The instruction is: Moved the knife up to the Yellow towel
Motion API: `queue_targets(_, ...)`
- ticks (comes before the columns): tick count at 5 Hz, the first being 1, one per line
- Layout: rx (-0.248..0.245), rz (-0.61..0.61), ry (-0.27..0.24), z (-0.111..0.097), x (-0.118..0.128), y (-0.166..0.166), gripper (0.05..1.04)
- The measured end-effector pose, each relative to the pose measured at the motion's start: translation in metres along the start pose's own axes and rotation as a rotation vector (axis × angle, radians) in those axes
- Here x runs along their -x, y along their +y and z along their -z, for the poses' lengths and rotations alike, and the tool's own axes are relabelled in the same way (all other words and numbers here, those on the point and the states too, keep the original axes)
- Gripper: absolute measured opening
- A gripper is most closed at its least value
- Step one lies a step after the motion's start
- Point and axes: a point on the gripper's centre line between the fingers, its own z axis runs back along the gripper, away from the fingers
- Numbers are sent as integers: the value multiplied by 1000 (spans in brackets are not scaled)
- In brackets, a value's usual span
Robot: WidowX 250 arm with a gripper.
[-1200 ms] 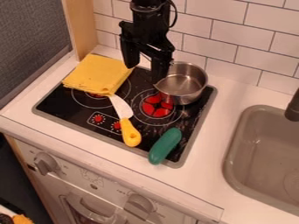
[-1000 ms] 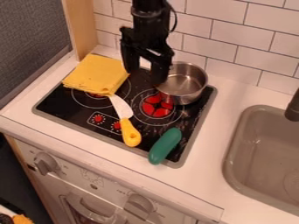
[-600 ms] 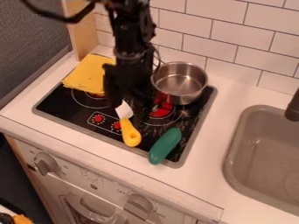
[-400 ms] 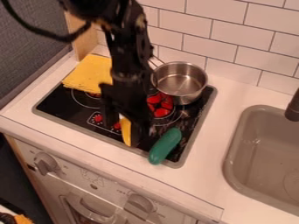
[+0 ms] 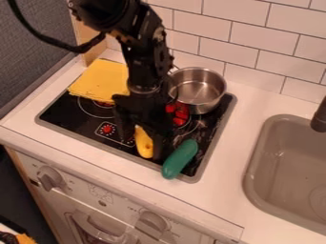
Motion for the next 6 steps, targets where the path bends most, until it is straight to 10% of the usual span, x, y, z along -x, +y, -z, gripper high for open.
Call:
queue_targets(1,-5,-59,-28,-6,-11,1,945)
queue_targets(3,-66,-68,57,2,-4,2,469)
queue_targets(6,-79,-42,106,4,9,-3,1011)
